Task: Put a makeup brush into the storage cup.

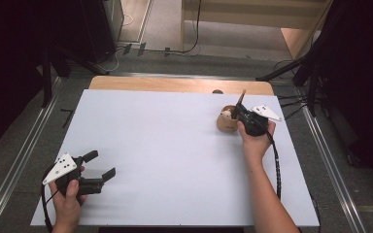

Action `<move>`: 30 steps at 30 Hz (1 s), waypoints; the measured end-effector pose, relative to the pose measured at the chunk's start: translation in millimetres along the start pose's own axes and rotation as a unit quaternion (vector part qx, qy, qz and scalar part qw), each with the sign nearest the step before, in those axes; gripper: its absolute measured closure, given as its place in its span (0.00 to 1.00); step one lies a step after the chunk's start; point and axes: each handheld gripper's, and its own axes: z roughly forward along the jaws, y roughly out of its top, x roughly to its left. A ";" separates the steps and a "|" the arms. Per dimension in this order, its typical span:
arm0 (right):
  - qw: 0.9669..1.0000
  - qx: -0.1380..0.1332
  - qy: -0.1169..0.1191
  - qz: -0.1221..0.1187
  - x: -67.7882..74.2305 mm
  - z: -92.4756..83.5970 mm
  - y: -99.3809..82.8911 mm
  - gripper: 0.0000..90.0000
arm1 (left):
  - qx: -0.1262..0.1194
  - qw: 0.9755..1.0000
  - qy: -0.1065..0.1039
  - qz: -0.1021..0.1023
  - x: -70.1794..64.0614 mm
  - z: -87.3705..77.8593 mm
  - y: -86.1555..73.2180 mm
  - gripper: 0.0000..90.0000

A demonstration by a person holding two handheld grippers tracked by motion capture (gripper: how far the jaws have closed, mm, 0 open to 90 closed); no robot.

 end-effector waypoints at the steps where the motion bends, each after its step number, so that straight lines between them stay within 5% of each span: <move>1: 1.000 0.002 -0.002 -0.003 1.3 -0.4 0.2 0.93 | 0.000 1.000 0.000 0.000 0.3 0.0 -0.1 0.06; 17: 1.000 0.011 -0.006 -0.006 5.7 -5.3 1.3 0.82 | 0.001 1.000 0.000 0.003 -0.5 0.8 0.0 0.06; 30: 1.000 0.009 -0.012 -0.010 3.1 -10.4 3.7 0.82 | 0.000 1.000 -0.001 0.001 -0.7 0.8 0.1 0.06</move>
